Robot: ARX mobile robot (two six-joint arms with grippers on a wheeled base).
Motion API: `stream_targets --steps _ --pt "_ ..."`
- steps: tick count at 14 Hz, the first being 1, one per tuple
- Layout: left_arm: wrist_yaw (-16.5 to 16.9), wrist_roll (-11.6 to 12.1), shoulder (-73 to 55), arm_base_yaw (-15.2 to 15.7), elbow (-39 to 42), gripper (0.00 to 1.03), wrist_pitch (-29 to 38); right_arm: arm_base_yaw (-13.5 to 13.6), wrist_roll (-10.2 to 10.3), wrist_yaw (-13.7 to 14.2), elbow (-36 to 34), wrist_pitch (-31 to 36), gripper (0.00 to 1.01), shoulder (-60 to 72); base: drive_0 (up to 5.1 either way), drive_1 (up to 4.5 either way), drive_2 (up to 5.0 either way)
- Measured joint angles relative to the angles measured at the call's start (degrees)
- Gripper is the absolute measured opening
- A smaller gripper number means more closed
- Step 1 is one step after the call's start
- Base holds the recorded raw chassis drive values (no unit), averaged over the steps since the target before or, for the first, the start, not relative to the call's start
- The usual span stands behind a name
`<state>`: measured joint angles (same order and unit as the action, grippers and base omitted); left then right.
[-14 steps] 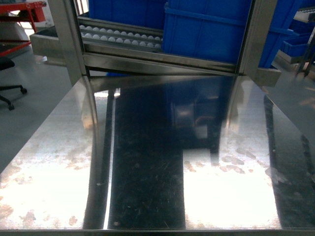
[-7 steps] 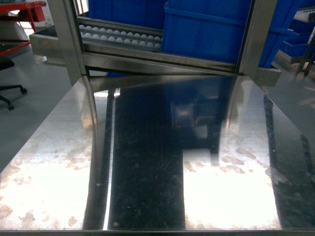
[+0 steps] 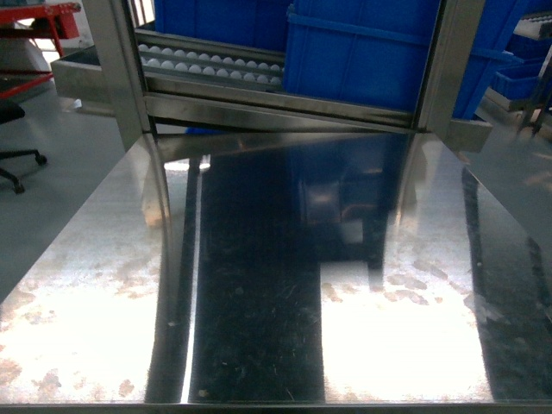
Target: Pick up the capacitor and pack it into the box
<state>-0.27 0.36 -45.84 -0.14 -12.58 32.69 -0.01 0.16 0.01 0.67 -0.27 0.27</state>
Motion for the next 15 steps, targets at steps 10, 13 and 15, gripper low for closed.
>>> stream_targets --steps 10,13,15 --pt "0.2 -0.1 16.8 0.1 9.4 0.45 -7.6 0.0 0.0 0.0 0.0 0.0 0.98 0.0 0.0 0.00 0.0" --pt "0.2 -0.1 20.7 0.1 10.2 0.45 -10.4 0.0 0.0 0.0 0.0 0.0 0.98 0.0 0.0 0.00 0.0" --pt "0.2 -0.1 22.4 0.1 11.8 0.45 -9.8 0.0 0.0 0.0 0.0 0.0 0.98 0.0 0.0 0.00 0.0"
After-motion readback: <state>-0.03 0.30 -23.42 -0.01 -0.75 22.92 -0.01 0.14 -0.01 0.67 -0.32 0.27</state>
